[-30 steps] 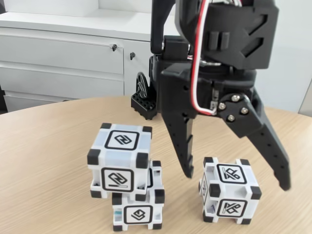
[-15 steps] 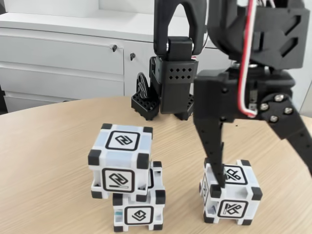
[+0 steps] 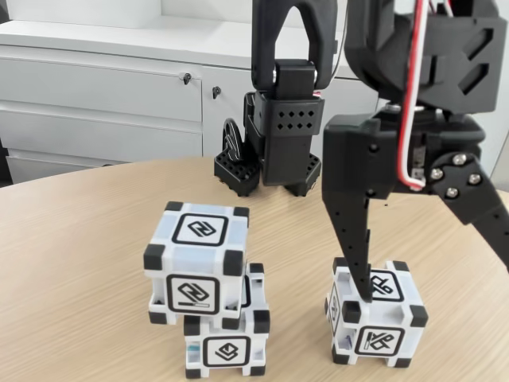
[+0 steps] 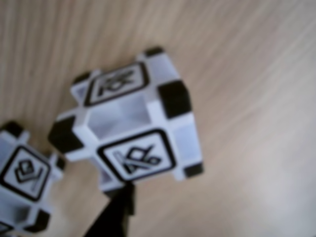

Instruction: Stack cubes from left to right.

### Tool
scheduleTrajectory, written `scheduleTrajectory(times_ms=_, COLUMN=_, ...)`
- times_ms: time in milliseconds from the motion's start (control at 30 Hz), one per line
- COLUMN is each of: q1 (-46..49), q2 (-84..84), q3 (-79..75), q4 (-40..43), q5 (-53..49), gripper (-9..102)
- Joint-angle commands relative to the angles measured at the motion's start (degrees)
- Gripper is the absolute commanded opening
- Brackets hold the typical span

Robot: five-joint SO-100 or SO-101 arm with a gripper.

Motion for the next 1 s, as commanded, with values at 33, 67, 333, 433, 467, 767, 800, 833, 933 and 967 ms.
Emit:
scheduleTrajectory(times_ms=33, q1=0.5, q2=3.7, q3=0.0, q4=0.5, q5=1.0, gripper=38)
scheduleTrajectory(times_ms=67, q1=0.5, q2=4.7, q3=0.0, q4=0.7, q5=1.4, gripper=38)
scheduleTrajectory(times_ms=333, q1=0.4, q2=6.0, q3=0.0, q4=8.0, q5=-0.3, gripper=39)
scheduleTrajectory(times_ms=433, q1=0.3, q2=5.8, q3=0.0, q4=8.4, q5=-0.2, gripper=39)
scheduleTrajectory(times_ms=467, q1=0.3, q2=5.8, q3=0.0, q4=8.4, q5=-0.2, gripper=40)
scheduleTrajectory(times_ms=767, q1=1.3, q2=3.6, q3=0.1, q4=8.5, q5=-1.6, gripper=41)
scheduleTrajectory(times_ms=800, q1=1.3, q2=3.3, q3=0.1, q4=8.5, q5=-1.7, gripper=41)
scheduleTrajectory(times_ms=833, q1=1.3, q2=3.0, q3=0.1, q4=8.5, q5=-1.7, gripper=41)
scheduleTrajectory(times_ms=933, q1=1.4, q2=2.7, q3=0.1, q4=8.5, q5=-1.8, gripper=41)
scheduleTrajectory(times_ms=967, q1=1.4, q2=2.7, q3=0.1, q4=8.5, q5=-1.7, gripper=42)
